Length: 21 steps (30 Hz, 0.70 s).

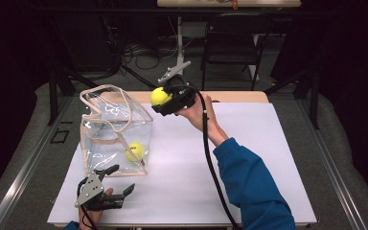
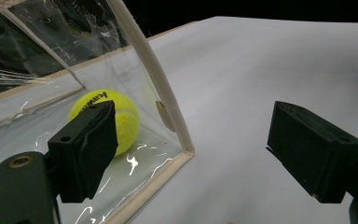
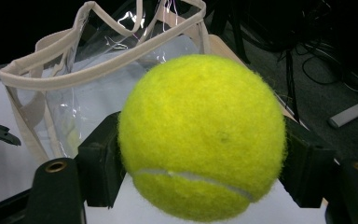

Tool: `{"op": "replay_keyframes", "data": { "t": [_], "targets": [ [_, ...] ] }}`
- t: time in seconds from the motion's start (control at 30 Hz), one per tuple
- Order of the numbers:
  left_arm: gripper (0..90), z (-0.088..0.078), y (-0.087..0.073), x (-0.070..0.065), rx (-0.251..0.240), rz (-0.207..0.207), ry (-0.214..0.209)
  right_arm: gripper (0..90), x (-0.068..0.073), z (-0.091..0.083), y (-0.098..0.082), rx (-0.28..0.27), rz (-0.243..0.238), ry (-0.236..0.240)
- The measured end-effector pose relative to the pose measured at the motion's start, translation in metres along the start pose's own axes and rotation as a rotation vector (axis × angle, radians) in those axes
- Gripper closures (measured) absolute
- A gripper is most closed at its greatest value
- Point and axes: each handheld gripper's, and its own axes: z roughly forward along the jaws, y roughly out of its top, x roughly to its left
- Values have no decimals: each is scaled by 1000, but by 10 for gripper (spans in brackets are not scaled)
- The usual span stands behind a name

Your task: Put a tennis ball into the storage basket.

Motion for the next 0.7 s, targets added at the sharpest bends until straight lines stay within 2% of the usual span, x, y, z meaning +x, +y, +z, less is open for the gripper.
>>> {"op": "replay_keyframes", "data": {
  "t": [0.7],
  "targets": [
    [159,0,0,0,0,2,-3,264,7,7,13,-3,-19,16]
  ]
}}
